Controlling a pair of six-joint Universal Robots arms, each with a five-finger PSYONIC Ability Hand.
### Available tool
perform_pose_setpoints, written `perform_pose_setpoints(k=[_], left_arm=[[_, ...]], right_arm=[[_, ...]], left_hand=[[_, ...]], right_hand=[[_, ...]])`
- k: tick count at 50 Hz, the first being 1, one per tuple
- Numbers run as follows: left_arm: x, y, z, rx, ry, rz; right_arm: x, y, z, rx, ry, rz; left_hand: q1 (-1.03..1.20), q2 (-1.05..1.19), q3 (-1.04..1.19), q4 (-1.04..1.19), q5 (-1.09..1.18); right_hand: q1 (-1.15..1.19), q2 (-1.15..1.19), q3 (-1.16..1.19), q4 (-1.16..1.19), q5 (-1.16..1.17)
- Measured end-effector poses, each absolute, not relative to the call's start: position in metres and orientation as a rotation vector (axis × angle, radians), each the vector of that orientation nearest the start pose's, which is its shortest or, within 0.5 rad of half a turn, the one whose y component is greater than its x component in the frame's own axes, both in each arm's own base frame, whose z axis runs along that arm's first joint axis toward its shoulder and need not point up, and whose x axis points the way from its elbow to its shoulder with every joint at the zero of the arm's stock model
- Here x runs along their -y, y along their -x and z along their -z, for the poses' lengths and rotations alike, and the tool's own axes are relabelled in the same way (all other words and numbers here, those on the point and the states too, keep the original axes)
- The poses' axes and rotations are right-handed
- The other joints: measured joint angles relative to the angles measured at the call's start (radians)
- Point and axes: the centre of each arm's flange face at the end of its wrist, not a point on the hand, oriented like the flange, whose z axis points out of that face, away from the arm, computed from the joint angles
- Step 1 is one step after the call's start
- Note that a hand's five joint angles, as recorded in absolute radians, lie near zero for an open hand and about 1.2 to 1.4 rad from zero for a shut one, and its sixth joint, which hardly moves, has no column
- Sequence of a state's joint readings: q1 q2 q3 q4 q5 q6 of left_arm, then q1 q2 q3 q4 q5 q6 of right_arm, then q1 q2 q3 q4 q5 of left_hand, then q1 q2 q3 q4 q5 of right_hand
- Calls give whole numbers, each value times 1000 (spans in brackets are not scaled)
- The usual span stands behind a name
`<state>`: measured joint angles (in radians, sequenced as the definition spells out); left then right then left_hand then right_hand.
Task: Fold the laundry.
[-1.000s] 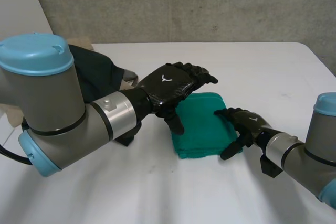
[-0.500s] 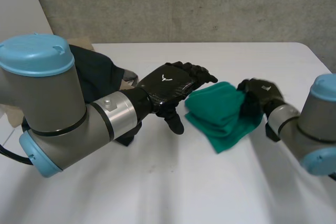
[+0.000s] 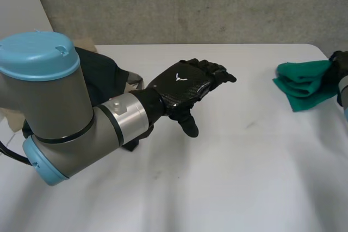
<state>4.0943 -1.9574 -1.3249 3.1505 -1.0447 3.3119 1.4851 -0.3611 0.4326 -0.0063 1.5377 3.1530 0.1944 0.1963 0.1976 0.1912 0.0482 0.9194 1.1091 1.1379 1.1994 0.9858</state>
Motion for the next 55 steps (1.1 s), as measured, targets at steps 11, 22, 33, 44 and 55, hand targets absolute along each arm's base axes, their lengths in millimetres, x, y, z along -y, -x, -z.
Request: perform_pose_setpoints(k=[11,22,33,44,55], left_arm=[[190,365,-255,1548,1159,-1501],[186,368,-258,1533,1152,-1492],[186,365,-264,1529,1139,-1508],[214,335,-294,1578,1039,-1682],[296,242,-294,1940,812,-2032]], right_arm=[[553,-36,-128,-2346,-152,2251],[547,-28,-123,-2468,-33,2236],[523,-33,-172,-2638,451,2422],[436,-108,-225,-2144,1038,2600],[306,-203,-206,-1730,1454,2257]], left_hand=[[0,0,0,0,0],[0,0,0,0,0],[0,0,0,0,0],[0,0,0,0,0],[0,0,0,0,0]], right_hand=[[0,0,0,0,0],[-692,-892,-921,-980,-938],[-692,-892,-921,-985,-938],[-692,-892,-921,-985,-938],[-692,-892,-921,-985,-938]])
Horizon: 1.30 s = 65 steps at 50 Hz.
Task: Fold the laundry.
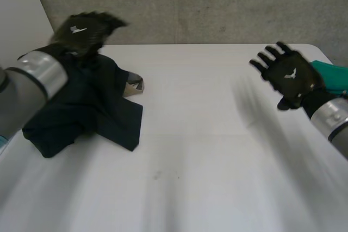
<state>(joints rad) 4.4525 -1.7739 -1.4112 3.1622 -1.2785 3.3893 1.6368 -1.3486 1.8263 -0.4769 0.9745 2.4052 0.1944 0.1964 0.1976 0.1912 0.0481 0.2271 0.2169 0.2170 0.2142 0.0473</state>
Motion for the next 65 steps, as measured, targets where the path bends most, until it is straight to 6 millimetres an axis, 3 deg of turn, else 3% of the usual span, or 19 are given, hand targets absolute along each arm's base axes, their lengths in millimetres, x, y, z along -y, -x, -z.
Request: perform_pose_setpoints(k=[7,10,13,14,16,17,18,22,28,34,40,43,45,47,48,50,53,60,65], left_arm=[[347,180,-234,-2152,-938,1946],[359,167,-209,-2144,-991,1829],[369,159,-192,-2144,-1025,1768],[371,158,-190,-2143,-1029,1763],[376,157,-185,-2137,-1033,1761],[378,157,-185,-2134,-1032,1766],[380,158,-185,-2129,-1027,1779],[381,169,-200,-2099,-988,1892],[359,209,-246,-2048,-931,2190],[307,271,-270,-2089,-1037,2437],[246,330,-262,-2181,-1290,2526],[232,347,-247,-2234,-1381,2503],[228,357,-231,-2275,-1427,2466],[227,365,-214,-2315,-1460,2420],[227,368,-206,-2332,-1474,2396],[226,371,-195,-2351,-1493,2361],[226,370,-193,-2345,-1499,2346],[232,333,-243,-2232,-1335,2451],[218,301,-259,-2228,-1239,2435]], right_arm=[[281,-209,-190,-1777,1492,2141],[279,-209,-186,-1803,1489,2115],[280,-207,-184,-1823,1483,2101],[280,-207,-184,-1828,1480,2099],[281,-206,-183,-1840,1474,2097],[281,-205,-183,-1846,1471,2098],[282,-204,-183,-1856,1467,2101],[285,-201,-184,-1895,1447,2120],[288,-196,-188,-1953,1417,2160],[290,-190,-197,-1998,1375,2223],[292,-188,-205,-2020,1299,2254],[292,-187,-207,-2024,1263,2253],[293,-188,-207,-2026,1240,2247],[293,-188,-207,-2028,1223,2240],[293,-188,-206,-2030,1215,2235],[293,-188,-206,-2033,1205,2228],[292,-188,-204,-2037,1195,2216],[289,-189,-203,-2067,1189,2160],[278,-197,-203,-2090,1211,2060]], left_hand=[[1,0,0,0,0],[7,6,5,6,2],[207,187,175,185,157],[231,208,195,205,176],[653,596,588,602,548],[653,596,588,602,548],[884,892,882,885,823],[923,994,987,1002,916],[928,996,990,1005,926],[940,997,990,1006,933],[940,998,990,1006,935],[940,998,990,1006,935],[859,886,881,906,860],[555,589,592,616,583],[490,528,533,555,522],[116,184,194,188,155],[76,88,89,88,50],[76,86,83,85,44],[90,93,90,95,61]], right_hand=[[0,0,0,0,0],[0,0,0,0,0],[0,0,0,0,0],[0,0,0,0,0],[0,0,0,0,0],[0,0,0,0,0],[0,0,0,0,0],[0,0,0,0,0],[0,0,0,0,0],[0,0,0,0,0],[0,0,0,0,0],[0,0,0,0,0],[0,0,0,0,0],[0,0,0,0,0],[0,0,0,0,0],[0,0,0,0,0],[0,0,0,0,0],[0,0,0,0,0],[0,0,0,0,0]])
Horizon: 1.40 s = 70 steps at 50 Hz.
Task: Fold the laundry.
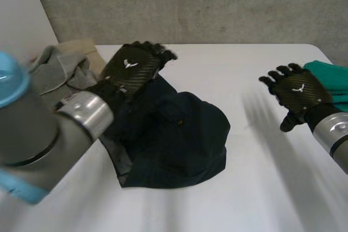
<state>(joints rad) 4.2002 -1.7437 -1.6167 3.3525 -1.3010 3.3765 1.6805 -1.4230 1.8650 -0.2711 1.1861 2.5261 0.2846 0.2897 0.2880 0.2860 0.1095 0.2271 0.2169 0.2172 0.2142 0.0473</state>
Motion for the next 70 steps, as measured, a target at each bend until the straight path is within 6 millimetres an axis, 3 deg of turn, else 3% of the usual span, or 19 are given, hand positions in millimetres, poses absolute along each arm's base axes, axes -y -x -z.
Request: perform_pose_setpoints(k=[8,15,22,29,31,32,33,37,40,44,47,48,52,56,59,62,70], left_arm=[[170,274,-233,-2391,-1280,2227],[147,267,-197,-2440,-1428,2007],[144,271,-165,-2337,-1606,1832],[157,276,-143,-2274,-1597,1766],[162,277,-139,-2264,-1572,1765],[164,278,-139,-2261,-1565,1767],[168,278,-139,-2250,-1541,1778],[187,280,-149,-2178,-1417,1869],[212,280,-171,-2068,-1232,1998],[251,274,-218,-1871,-943,2198],[270,271,-252,-1736,-813,2324],[278,272,-271,-1655,-763,2397],[289,282,-325,-1420,-707,2605],[285,303,-354,-1269,-776,2758],[277,333,-356,-1209,-923,2876],[269,359,-346,-1207,-1067,2953],[248,413,-285,-1451,-1426,3054]], right_arm=[[247,-222,-204,-2074,1293,1874],[241,-231,-209,-2044,1319,1866],[242,-232,-210,-2053,1310,1883],[241,-230,-207,-2070,1304,1874],[241,-230,-206,-2075,1301,1872],[242,-229,-206,-2076,1301,1872],[242,-229,-205,-2077,1300,1873],[243,-229,-205,-2077,1298,1880],[244,-229,-206,-2074,1296,1887],[244,-229,-208,-2069,1295,1898],[245,-229,-209,-2070,1291,1905],[246,-229,-209,-2073,1284,1909],[249,-227,-212,-2089,1242,1923],[251,-226,-216,-2102,1186,1939],[254,-224,-220,-2106,1137,1968],[257,-220,-224,-2113,1094,2007],[282,-192,-231,-2194,974,2128]], left_hand=[[206,190,192,197,201],[221,215,219,225,230],[221,215,219,225,229],[233,227,231,237,242],[574,557,544,549,546],[574,557,544,549,546],[721,712,709,715,701],[842,891,874,901,845],[842,895,875,910,845],[842,895,875,911,845],[842,895,875,911,845],[842,895,875,911,845],[842,895,882,911,845],[842,897,896,911,845],[844,899,896,911,845],[844,899,896,912,845],[845,899,898,912,845]], right_hand=[[0,0,0,0,0],[0,0,0,0,0],[0,0,0,0,0],[0,0,0,0,0],[0,0,0,0,0],[0,0,0,0,0],[0,0,0,0,0],[0,0,0,0,0],[0,0,0,0,0],[0,0,0,0,0],[0,0,0,0,0],[0,0,0,0,0],[0,0,0,0,0],[0,0,0,0,0],[0,0,0,0,0],[0,0,0,0,0],[0,0,0,0,0]])
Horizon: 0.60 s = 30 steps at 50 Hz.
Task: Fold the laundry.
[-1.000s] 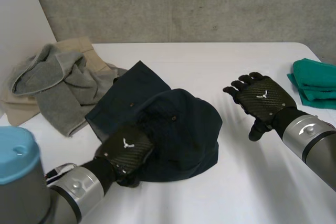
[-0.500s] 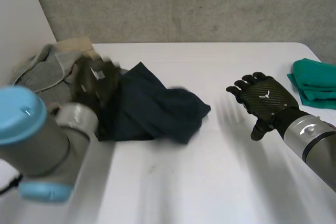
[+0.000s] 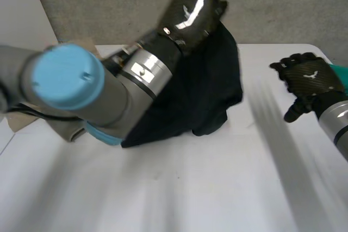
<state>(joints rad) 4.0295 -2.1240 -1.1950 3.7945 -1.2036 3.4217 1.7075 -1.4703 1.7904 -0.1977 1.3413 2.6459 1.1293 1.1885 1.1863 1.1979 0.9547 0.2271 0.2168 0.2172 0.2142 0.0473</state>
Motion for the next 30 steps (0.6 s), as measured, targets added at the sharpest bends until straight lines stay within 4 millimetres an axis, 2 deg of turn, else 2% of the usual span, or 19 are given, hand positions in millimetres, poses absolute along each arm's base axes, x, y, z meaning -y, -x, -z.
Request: perform_pose_setpoints(k=[6,13,17,20,26,30], left_arm=[[237,424,-267,1064,1008,-2058],[234,416,-284,1080,972,-2091],[235,404,-301,1092,948,-2137],[238,392,-310,1116,937,-2168],[244,371,-322,1146,920,-2220],[263,343,-337,1177,881,-2314]], right_arm=[[295,-174,-233,-2240,925,2159],[291,-177,-229,-2231,953,2085],[279,-187,-224,-2223,964,1979],[273,-197,-221,-2208,893,1890],[280,-209,-207,-2219,737,1749],[287,-210,-202,-2228,712,1730]], left_hand=[[0,2,1,4,0],[0,2,1,4,0],[0,2,3,4,0],[0,2,3,4,0],[0,2,3,4,0],[0,3,3,4,0]], right_hand=[[0,0,0,0,0],[0,0,0,0,0],[0,0,0,0,0],[0,0,0,0,0],[0,0,0,0,0],[0,0,0,0,0]])
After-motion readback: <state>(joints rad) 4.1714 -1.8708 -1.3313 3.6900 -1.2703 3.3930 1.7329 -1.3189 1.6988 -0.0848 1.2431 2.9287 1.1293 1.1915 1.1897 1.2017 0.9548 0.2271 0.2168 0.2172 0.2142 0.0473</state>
